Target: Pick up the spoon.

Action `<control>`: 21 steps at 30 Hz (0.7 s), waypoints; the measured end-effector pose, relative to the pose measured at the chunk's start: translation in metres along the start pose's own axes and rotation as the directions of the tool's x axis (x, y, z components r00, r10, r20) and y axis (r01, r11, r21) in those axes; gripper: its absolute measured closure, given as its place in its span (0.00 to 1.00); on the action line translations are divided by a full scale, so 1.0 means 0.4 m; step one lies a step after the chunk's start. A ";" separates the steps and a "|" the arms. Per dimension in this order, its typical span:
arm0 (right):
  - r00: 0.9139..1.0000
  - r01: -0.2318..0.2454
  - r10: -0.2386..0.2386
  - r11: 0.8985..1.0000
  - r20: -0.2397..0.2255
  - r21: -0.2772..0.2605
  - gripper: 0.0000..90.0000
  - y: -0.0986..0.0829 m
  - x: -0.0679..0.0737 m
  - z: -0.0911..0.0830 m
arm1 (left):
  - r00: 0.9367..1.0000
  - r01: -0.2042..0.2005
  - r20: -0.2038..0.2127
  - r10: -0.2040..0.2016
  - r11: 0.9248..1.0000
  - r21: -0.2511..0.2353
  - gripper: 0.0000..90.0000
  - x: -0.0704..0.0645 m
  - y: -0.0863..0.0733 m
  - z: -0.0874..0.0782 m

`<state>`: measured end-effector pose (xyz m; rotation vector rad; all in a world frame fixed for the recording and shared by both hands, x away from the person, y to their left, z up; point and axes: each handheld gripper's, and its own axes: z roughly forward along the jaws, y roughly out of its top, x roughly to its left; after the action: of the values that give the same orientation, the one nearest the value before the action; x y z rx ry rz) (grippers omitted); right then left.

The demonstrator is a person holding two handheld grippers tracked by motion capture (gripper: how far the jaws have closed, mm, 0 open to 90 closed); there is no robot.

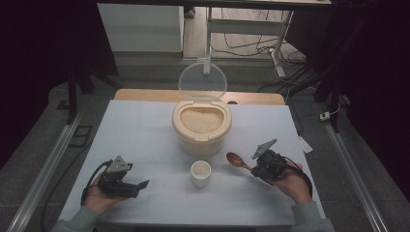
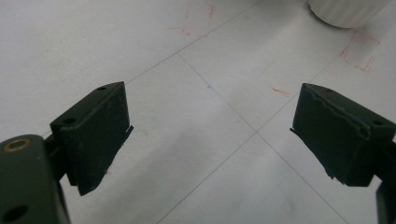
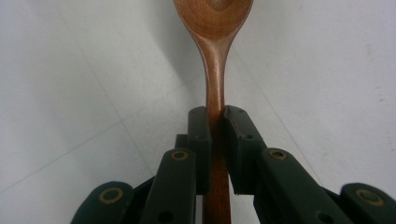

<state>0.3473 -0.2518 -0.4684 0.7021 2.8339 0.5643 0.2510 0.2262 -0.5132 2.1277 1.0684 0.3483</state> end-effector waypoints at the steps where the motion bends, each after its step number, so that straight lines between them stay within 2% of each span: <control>1: 1.000 -0.001 0.001 1.000 -0.001 -0.029 0.90 -0.005 -0.001 -0.016 | 1.000 0.000 0.000 0.000 1.000 0.001 0.12 0.000 0.000 0.000; 6: 1.000 0.005 -0.005 0.995 -0.001 -0.099 0.90 -0.006 0.007 -0.060 | 1.000 0.001 0.000 -0.001 1.000 0.003 0.12 0.001 -0.001 0.001; 11: 0.999 0.042 -0.042 0.986 0.004 -0.162 0.90 0.005 0.022 -0.100 | 1.000 0.003 0.001 -0.003 1.000 0.005 0.12 0.000 -0.001 0.002; 14: 0.999 0.046 -0.047 0.982 -0.001 -0.182 0.90 0.012 0.032 -0.115 | 1.000 0.001 0.001 -0.001 1.000 0.007 0.12 0.001 -0.001 0.003; 16: 0.997 0.076 -0.078 0.975 0.000 -0.210 0.90 0.021 0.043 -0.128 | 1.000 0.000 0.001 0.000 1.000 0.008 0.12 0.001 -0.001 0.004; 21: 0.995 0.103 -0.105 0.967 0.004 -0.232 0.90 0.038 0.062 -0.140 | 1.000 0.001 0.002 -0.001 1.000 0.006 0.12 0.001 -0.001 0.003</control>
<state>0.3179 -0.2453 -0.4130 0.5070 2.7297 0.8638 0.2517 0.2263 -0.5146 2.1326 1.0708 0.3424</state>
